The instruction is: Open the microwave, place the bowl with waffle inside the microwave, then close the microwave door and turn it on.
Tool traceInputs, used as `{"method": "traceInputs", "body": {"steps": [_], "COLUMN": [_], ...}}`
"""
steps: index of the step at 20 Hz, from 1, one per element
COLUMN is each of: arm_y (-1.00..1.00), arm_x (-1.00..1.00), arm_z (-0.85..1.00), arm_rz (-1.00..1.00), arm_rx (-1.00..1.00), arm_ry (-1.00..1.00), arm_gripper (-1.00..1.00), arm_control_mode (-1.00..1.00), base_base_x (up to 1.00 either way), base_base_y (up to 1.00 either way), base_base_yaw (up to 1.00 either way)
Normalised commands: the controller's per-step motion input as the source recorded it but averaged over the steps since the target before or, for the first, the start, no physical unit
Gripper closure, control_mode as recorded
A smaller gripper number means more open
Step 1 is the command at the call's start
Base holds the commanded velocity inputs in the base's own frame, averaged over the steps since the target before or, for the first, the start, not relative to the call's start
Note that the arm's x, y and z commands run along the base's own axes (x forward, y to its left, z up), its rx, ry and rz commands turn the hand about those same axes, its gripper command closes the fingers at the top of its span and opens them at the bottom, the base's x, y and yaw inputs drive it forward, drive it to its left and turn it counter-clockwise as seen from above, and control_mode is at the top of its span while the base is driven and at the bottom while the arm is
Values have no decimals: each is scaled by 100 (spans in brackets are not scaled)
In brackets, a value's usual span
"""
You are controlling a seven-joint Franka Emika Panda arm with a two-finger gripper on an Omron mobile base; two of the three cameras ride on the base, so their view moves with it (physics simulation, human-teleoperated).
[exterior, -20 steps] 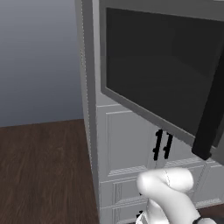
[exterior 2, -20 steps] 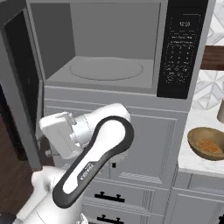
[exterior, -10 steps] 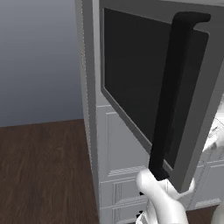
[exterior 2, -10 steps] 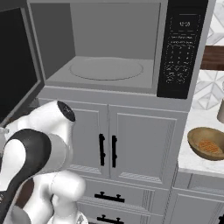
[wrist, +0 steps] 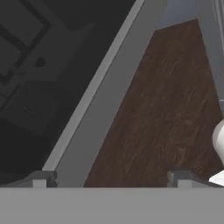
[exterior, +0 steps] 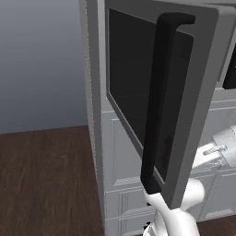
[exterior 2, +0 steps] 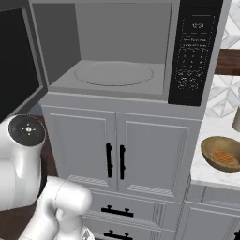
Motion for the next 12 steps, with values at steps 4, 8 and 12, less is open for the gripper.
{"method": "traceInputs", "body": {"steps": [4,8,12], "arm_y": [-86,-100,-100], "arm_x": [0,0,3], "arm_z": [-18,-3,-8], "arm_rz": [-44,-42,-46], "arm_rx": [-14,-2,0], "arm_ry": [0,3,10], "arm_gripper": [-100,-100,-100], "arm_control_mode": [-100,-100,-100], "base_base_x": [0,0,0], "base_base_y": [0,0,0], "base_base_yaw": [0,0,0]}}
